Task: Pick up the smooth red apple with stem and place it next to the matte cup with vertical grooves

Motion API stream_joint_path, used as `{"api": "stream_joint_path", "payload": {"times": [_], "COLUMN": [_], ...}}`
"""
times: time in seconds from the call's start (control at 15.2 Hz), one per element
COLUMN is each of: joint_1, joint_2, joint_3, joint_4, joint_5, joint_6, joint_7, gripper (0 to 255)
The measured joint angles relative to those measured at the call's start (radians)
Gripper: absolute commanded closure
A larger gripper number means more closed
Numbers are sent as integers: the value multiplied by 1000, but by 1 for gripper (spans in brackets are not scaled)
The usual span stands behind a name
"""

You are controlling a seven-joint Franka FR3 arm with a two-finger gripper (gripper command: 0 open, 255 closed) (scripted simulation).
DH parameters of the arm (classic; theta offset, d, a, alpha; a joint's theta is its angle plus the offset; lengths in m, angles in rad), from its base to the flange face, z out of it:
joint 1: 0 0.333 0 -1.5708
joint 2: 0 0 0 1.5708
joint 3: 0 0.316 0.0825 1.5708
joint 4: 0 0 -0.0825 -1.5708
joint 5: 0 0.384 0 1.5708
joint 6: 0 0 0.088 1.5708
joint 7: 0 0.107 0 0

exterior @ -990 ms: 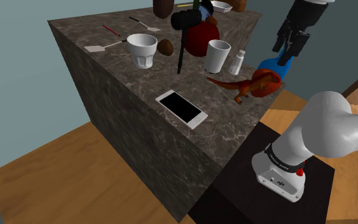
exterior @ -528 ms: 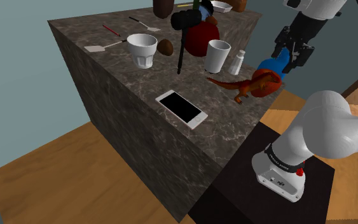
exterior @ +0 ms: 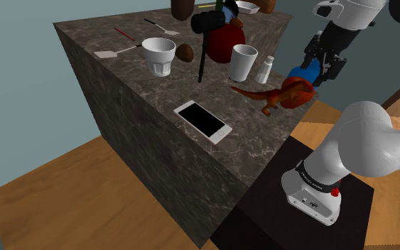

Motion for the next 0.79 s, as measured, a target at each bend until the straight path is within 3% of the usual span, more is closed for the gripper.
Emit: {"api": "stream_joint_path", "payload": {"times": [0.07,0.13,0.79], "joint_1": [0,0,0], "joint_2": [0,0,0], "joint_3": [0,0,0], "joint_4": [0,0,0], "joint_5": [0,0,0], "joint_6": [0,0,0], "joint_7": [0,0,0], "gripper": [0,255,255]}}
